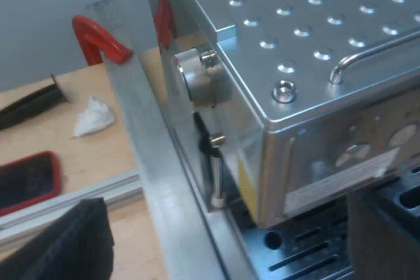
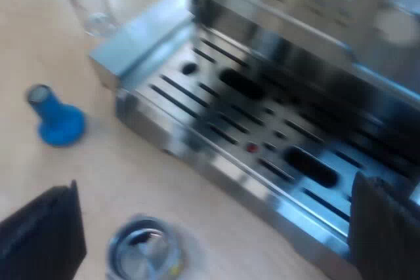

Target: Grind coffee beans and then tamp

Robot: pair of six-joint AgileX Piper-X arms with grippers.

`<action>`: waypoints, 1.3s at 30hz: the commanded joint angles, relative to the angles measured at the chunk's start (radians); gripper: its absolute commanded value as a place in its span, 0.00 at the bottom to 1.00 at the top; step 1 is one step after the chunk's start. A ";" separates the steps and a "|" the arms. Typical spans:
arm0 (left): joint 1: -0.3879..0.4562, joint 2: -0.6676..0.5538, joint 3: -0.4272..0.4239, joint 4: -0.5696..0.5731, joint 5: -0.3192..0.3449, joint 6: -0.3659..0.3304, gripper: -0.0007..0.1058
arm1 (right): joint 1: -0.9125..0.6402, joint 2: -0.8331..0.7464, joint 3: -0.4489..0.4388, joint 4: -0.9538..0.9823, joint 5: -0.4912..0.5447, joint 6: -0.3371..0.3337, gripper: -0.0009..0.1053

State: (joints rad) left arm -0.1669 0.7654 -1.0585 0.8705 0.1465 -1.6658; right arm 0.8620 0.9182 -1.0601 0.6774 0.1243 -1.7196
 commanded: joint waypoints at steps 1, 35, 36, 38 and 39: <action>0.142 -0.005 -0.033 -0.008 0.095 -0.063 0.71 | -0.234 -0.086 -0.027 0.101 -0.028 0.018 0.78; 0.057 -0.264 0.131 0.113 -0.023 -0.035 0.71 | -0.937 -0.490 0.197 0.244 -0.234 -0.192 0.78; 0.057 -0.297 0.155 0.113 -0.023 -0.035 0.71 | -0.937 -0.520 0.207 0.244 -0.234 -0.192 0.78; 0.057 -0.357 0.194 0.113 -0.023 -0.035 0.71 | -0.937 -0.567 0.221 0.244 -0.234 -0.192 0.78; 0.057 -0.397 0.221 0.113 -0.023 -0.035 0.71 | -0.937 -0.599 0.230 0.244 -0.234 -0.187 0.78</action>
State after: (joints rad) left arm -0.1052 0.4056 -0.8564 0.9875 0.1336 -1.6977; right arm -0.0733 0.3575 -0.8351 0.9235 -0.1086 -1.8988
